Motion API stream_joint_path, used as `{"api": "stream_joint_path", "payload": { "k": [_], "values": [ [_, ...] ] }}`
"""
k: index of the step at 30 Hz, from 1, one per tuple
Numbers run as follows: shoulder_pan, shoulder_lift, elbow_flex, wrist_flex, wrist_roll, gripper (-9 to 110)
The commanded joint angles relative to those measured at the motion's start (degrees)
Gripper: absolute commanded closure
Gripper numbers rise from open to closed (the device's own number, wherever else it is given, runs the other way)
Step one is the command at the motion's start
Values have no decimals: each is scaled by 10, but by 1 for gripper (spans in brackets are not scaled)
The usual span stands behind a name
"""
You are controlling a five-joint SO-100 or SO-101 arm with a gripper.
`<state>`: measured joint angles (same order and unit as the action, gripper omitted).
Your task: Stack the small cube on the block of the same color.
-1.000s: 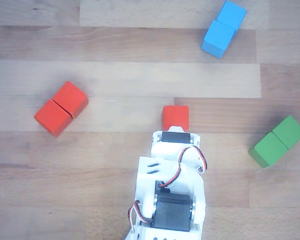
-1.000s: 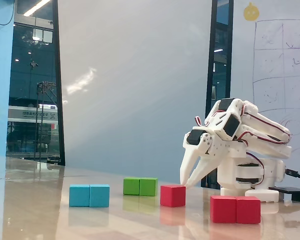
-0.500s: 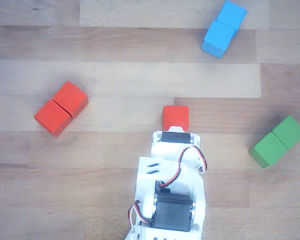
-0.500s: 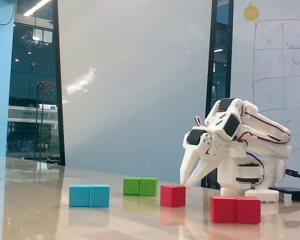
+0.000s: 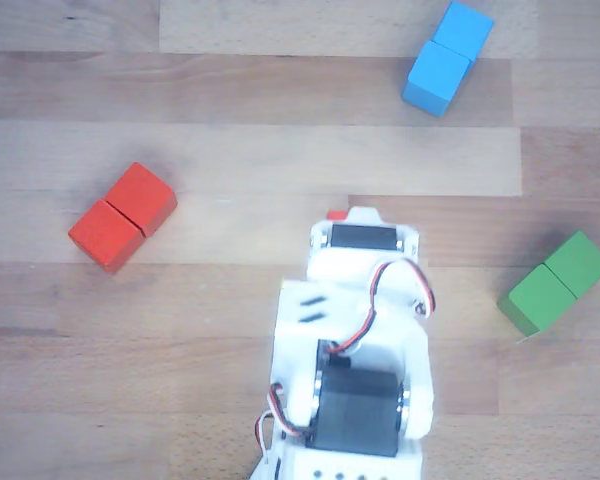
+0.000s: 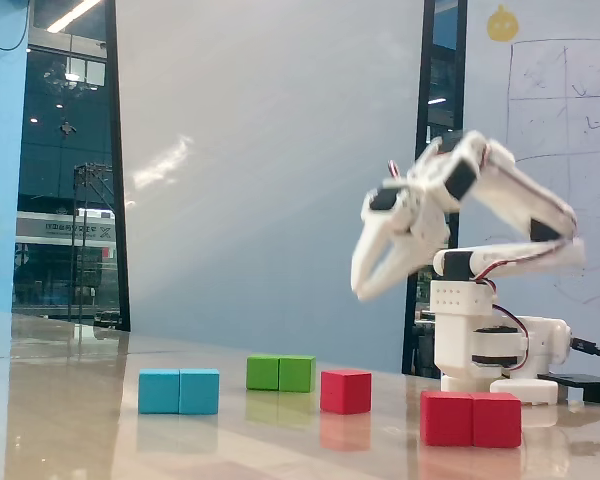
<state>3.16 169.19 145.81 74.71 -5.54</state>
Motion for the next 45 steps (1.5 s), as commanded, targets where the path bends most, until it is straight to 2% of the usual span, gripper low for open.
{"api": "stream_joint_path", "payload": {
  "k": [1, 13, 19, 28, 38, 45],
  "values": [
    [-4, -163, -201, 2, -1, 101],
    [-3, -504, -414, 11, -2, 101],
    [-3, -601, -476, 121, -13, 101],
    [-4, -631, -490, 221, -112, 101],
    [-11, -621, -408, 226, -123, 100],
    [-11, -585, -352, 183, -120, 85]
  ]
}}
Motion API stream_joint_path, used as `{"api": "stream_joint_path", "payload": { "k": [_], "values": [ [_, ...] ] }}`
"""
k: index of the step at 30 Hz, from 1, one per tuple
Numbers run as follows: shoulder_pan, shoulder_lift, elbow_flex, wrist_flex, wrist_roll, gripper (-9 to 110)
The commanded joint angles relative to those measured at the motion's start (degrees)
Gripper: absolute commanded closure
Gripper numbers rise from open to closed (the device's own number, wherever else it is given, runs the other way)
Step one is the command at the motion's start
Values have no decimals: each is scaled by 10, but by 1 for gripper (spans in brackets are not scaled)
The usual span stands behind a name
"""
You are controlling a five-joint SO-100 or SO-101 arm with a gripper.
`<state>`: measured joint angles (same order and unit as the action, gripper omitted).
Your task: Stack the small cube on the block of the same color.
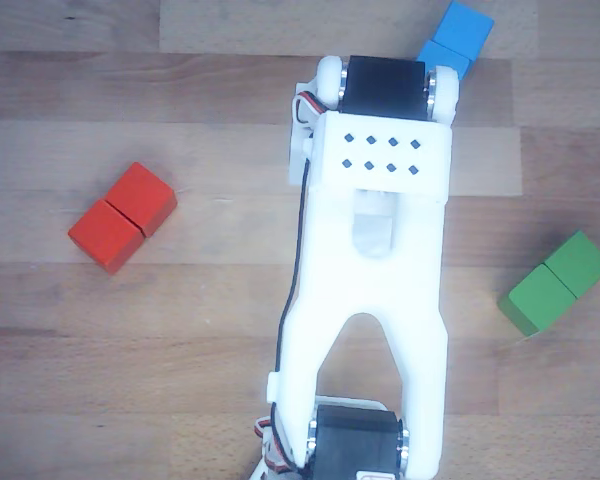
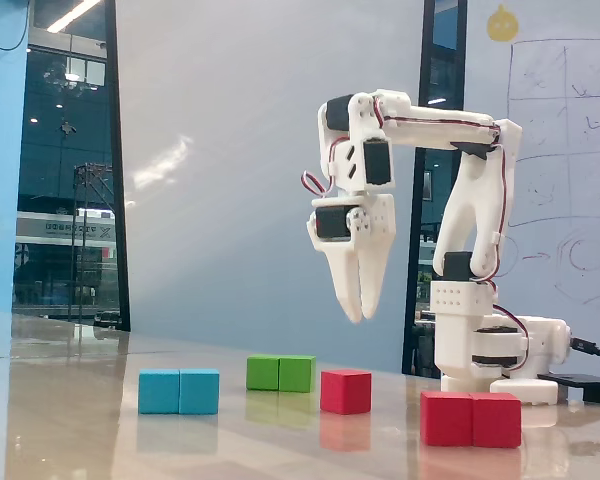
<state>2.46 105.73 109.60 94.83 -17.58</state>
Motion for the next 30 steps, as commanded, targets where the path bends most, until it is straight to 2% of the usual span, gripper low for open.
{"api": "stream_joint_path", "payload": {
  "k": [1, 7, 30],
  "values": [
    [-4, 53, 19, -25, 0, 83],
    [-4, 62, 66, -70, 0, 75],
    [3, 55, 195, -224, 1, 75]
  ]
}}
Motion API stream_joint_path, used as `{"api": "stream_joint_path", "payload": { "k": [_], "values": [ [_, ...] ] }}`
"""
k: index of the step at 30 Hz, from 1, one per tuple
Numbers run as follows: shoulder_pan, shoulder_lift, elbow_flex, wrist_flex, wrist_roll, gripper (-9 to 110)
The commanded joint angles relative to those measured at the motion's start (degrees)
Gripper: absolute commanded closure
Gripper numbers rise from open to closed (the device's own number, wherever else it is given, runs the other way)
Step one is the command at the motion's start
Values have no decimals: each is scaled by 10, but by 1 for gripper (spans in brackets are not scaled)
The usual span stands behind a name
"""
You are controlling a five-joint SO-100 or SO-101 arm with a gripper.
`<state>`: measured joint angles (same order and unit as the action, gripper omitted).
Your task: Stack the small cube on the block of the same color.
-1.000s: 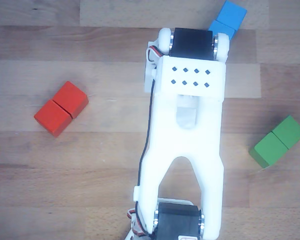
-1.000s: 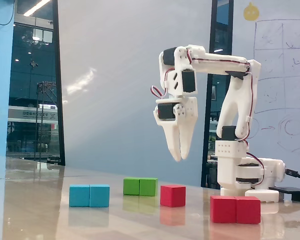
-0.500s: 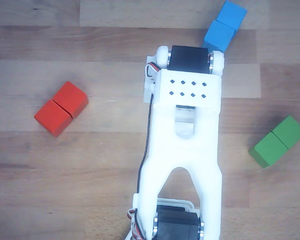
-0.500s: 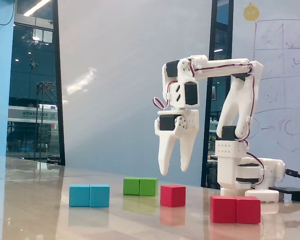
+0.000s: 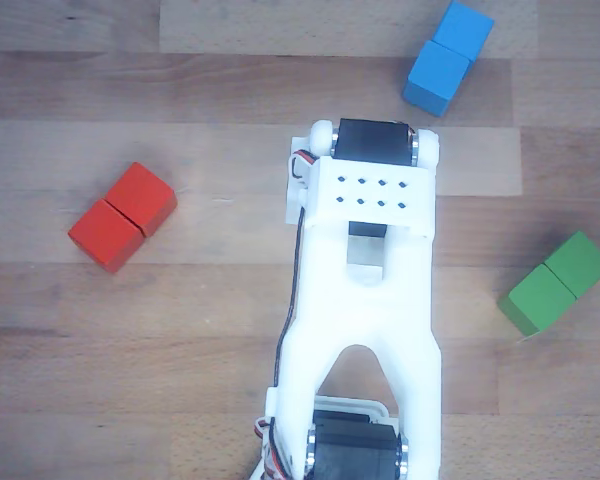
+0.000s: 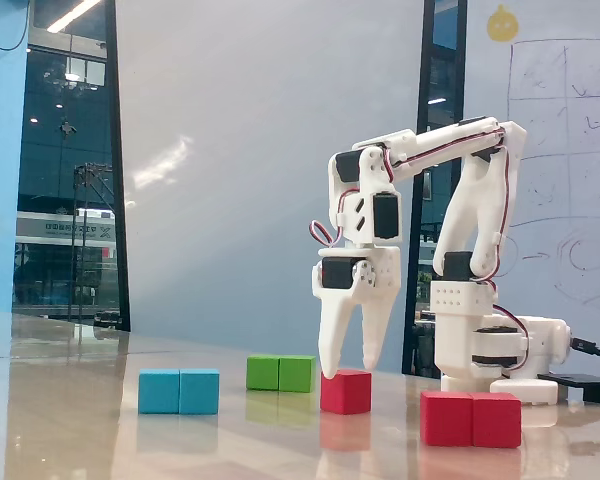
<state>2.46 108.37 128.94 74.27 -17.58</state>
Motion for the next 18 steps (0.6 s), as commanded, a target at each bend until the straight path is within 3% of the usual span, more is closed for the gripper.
{"api": "stream_joint_path", "payload": {
  "k": [1, 18],
  "values": [
    [3, 29, 6, -24, 1, 75],
    [4, 27, 55, -89, 1, 75]
  ]
}}
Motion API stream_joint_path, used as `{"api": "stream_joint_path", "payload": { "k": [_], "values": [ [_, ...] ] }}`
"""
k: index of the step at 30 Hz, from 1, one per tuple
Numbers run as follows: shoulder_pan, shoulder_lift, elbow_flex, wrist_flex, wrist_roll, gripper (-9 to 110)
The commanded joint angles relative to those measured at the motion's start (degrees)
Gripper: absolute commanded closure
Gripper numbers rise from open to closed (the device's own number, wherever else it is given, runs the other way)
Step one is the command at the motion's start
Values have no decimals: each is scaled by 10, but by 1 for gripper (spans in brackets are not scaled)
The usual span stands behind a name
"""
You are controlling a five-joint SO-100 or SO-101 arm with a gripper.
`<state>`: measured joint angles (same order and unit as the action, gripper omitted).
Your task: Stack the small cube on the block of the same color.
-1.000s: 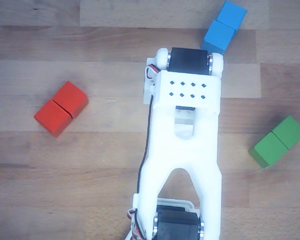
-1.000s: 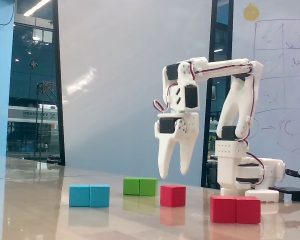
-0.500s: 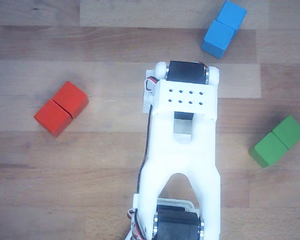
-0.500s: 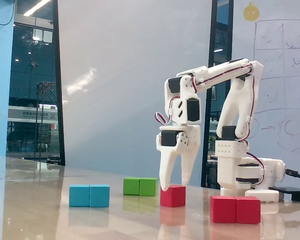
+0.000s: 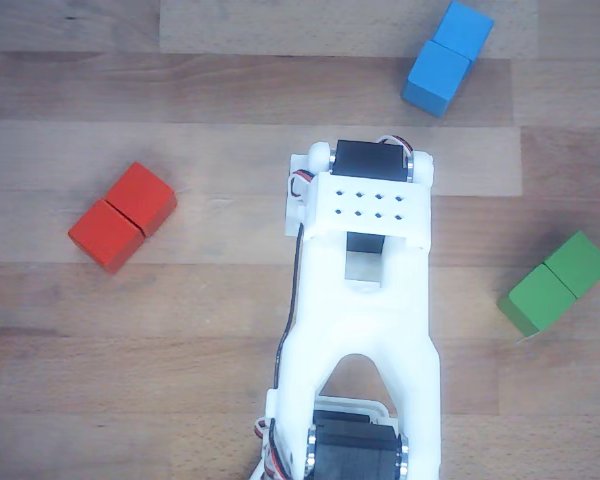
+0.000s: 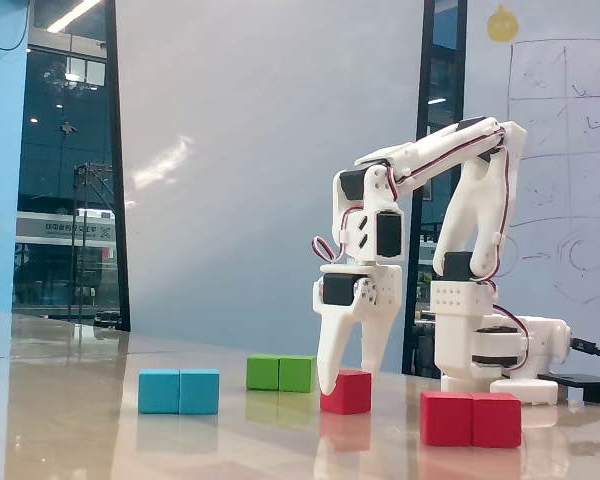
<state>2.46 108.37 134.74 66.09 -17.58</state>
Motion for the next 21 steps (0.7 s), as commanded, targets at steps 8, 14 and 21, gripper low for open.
{"api": "stream_joint_path", "payload": {
  "k": [8, 14, 21],
  "values": [
    [41, 27, 14, -37, -6, 75],
    [42, 28, 28, -43, -6, 75],
    [42, 28, 27, -43, -6, 85]
  ]
}}
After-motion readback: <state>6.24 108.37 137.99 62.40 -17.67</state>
